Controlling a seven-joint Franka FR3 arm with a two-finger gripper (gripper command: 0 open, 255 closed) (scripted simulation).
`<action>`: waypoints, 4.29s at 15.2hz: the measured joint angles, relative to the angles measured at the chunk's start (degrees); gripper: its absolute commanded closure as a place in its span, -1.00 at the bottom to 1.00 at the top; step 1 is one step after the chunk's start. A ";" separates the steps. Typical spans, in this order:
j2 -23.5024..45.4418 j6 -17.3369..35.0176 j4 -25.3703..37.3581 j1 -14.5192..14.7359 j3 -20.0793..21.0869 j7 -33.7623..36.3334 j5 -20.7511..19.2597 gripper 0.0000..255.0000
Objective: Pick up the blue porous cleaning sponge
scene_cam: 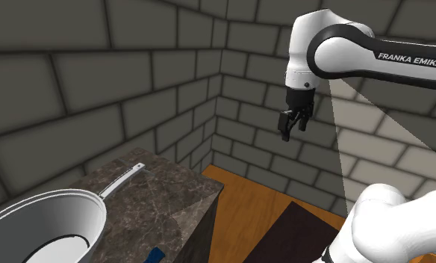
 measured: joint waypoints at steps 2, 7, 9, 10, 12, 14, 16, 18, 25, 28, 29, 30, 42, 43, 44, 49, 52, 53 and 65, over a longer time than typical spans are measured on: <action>-0.17 0.34 -0.52 0.06 0.39 0.73 0.42 -1.00; -0.76 5.42 -6.32 1.05 4.89 8.54 5.12 -1.00; -0.71 7.96 -8.72 1.52 6.86 11.83 7.16 -1.00; -0.18 9.23 -9.38 1.67 7.74 13.31 8.04 -1.00; 1.00 12.03 -10.81 2.17 9.98 16.70 10.11 -1.00; 2.35 15.26 -12.43 2.75 12.39 20.18 12.21 -1.00; 3.77 17.96 -13.36 3.02 14.24 23.03 13.77 -1.00; 5.51 20.85 -14.12 3.46 16.45 26.22 15.50 -1.00; 17.34 33.12 -12.88 3.51 25.22 38.16 19.04 -1.00; 22.93 38.21 -11.73 2.93 28.46 43.19 18.79 -1.00; 25.19 40.02 -11.07 2.71 29.73 45.23 18.39 -1.00; 27.92 41.77 -9.92 2.43 31.14 47.61 17.63 -1.00; 58.24 55.13 5.12 5.99 34.28 76.85 -2.73 -1.00; 60.89 55.42 7.28 7.16 33.31 78.87 -4.61 -1.00; 63.35 55.63 9.42 8.43 32.38 80.78 -6.20 -1.00; 72.54 56.28 18.15 13.85 28.63 87.36 -10.99 -1.00; 74.88 57.64 19.05 15.09 27.50 88.60 -12.34 -1.00; 75.42 58.01 19.20 15.34 27.22 88.84 -12.66 -1.00; 77.57 59.97 19.36 16.23 26.10 89.62 -13.98 1.00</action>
